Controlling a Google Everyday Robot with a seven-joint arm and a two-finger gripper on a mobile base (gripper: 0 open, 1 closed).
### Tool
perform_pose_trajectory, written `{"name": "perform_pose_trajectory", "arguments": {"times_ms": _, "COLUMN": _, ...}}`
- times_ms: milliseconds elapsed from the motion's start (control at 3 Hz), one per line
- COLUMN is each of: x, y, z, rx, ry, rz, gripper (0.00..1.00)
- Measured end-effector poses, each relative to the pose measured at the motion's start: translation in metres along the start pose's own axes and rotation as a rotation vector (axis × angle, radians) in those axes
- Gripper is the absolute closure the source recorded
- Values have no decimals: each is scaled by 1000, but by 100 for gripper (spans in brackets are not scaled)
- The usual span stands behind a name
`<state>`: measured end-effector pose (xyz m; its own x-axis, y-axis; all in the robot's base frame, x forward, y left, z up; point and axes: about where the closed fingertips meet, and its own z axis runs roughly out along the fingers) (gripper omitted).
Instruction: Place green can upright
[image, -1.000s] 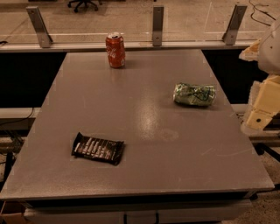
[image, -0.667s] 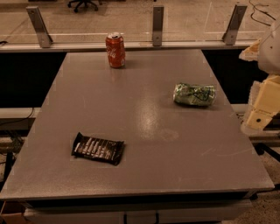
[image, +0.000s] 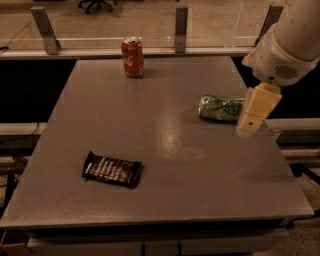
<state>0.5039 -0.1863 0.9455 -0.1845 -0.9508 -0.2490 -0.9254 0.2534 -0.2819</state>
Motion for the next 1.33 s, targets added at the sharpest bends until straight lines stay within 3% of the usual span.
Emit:
{"name": "perform_pose_trajectory", "arguments": {"times_ms": 667, "x": -28, "y": -36, "z": 75, "rx": -50, "ry": 14, "rz": -13, "gripper": 0}}
{"name": "perform_pose_trajectory", "arguments": {"times_ms": 1333, "x": -23, "y": -50, "z": 124, "rx": -116, "ry": 61, "rz": 13, "gripper": 0}}
